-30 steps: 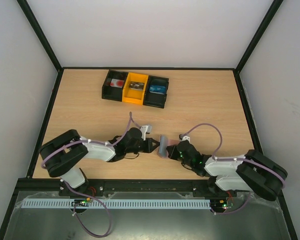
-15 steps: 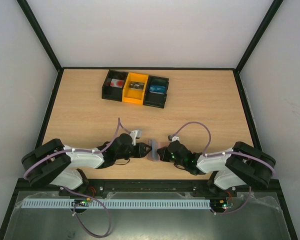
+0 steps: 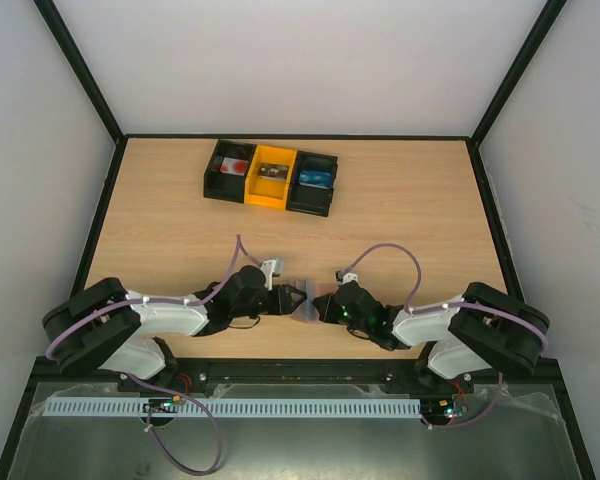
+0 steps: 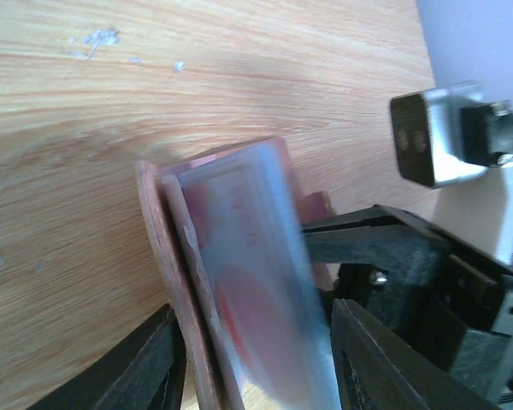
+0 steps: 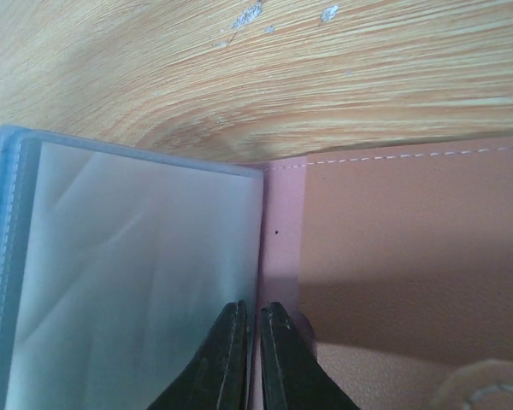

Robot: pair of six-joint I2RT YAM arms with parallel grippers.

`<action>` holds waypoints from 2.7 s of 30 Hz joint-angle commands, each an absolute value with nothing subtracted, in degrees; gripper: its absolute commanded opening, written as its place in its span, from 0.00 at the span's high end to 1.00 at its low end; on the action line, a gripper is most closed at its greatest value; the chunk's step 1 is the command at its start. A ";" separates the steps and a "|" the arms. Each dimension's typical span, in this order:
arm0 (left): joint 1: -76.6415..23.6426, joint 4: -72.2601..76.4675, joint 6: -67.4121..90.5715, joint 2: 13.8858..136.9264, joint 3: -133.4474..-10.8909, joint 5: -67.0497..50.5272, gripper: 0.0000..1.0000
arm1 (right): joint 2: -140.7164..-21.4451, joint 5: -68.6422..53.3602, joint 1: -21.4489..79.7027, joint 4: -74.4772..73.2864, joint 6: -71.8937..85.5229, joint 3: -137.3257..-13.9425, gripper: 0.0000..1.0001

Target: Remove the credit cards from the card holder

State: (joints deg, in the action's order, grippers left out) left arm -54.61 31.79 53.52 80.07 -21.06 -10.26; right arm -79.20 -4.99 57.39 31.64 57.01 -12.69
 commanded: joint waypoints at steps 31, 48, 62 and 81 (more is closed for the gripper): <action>-54.41 32.30 52.47 75.02 -19.84 -10.24 0.97 | -79.12 -6.46 58.02 32.39 57.17 -12.53 0.83; -55.69 27.67 55.57 69.75 -17.75 -6.90 0.97 | -69.04 -10.02 59.80 25.48 60.07 -16.65 0.39; -56.58 24.93 55.29 65.42 -17.12 -5.39 0.97 | -71.13 -5.50 60.06 20.04 58.26 -17.34 0.55; -56.60 21.50 55.15 64.06 -17.52 -3.87 0.97 | -60.05 -7.42 60.46 11.49 57.18 -20.24 0.50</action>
